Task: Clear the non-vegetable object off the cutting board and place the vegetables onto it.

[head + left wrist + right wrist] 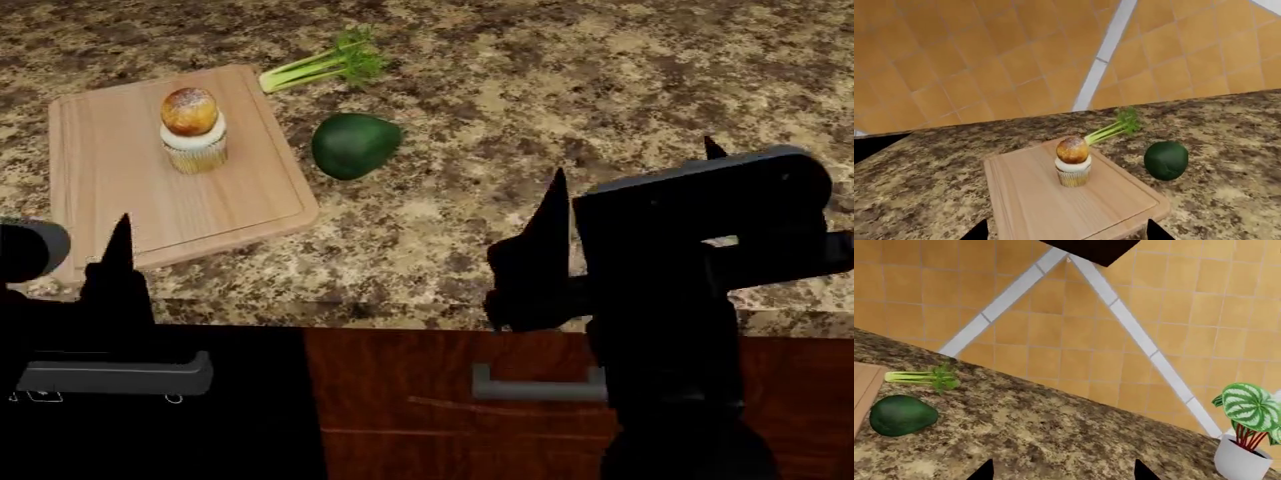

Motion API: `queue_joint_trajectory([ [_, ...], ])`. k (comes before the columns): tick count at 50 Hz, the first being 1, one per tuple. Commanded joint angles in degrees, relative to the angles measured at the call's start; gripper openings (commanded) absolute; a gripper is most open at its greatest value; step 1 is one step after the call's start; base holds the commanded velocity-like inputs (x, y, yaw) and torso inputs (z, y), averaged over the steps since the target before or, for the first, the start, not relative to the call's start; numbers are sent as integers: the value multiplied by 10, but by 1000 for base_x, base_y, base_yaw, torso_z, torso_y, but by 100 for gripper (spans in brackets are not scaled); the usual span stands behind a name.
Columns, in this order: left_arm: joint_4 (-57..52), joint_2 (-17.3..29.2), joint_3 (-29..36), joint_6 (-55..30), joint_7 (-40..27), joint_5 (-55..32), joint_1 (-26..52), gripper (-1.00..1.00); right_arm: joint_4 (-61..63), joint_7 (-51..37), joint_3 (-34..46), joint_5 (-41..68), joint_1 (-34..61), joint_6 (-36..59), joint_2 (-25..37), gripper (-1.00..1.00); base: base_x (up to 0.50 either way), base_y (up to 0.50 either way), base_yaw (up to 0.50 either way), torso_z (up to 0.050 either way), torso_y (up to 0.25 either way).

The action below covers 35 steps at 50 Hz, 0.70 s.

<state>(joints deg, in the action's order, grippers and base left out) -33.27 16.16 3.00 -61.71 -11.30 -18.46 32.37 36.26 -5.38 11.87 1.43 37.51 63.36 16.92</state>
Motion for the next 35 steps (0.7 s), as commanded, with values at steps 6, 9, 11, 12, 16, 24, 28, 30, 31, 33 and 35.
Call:
queue_joint_trajectory([
  [6,89,28,-40,-158,52,-39,254,100,-94,83,3,10,241,141,13,100,0,0,0,0,0],
  [9,140,31,-30,-143,58,-33,286,100,-135,89,0,13,280,147,9,100,0,0,0,0,0],
  [11,168,30,-28,-132,60,-29,292,100,-159,93,5,15,297,143,9,100,0,0,0,0,0],
  [12,185,33,-20,-126,63,-26,304,100,-183,96,11,14,309,133,10,100,0,0,0,0,0],
  [16,234,29,-21,-148,73,-33,358,100,-238,97,32,8,337,102,14,100,0,0,0,0,0],
  [24,306,52,17,-147,103,-31,423,100,-323,105,40,11,381,79,4,100,354,0,0,0,0],
  [28,317,55,20,-148,106,-32,432,100,-358,111,48,13,405,71,-2,100,500,0,0,0,0],
  [30,324,56,23,-146,109,-31,443,100,-371,113,52,14,416,69,-6,100,500,0,0,0,0],
  [31,326,57,25,-144,108,-30,445,100,-372,113,51,15,418,70,-7,100,500,0,0,0,0],
  [33,328,57,27,-146,109,-30,450,100,-372,116,55,16,418,69,-8,100,500,0,0,0,0],
  [35,327,56,28,-148,110,-31,453,100,-369,119,58,18,416,71,-7,100,500,0,0,0,0],
])
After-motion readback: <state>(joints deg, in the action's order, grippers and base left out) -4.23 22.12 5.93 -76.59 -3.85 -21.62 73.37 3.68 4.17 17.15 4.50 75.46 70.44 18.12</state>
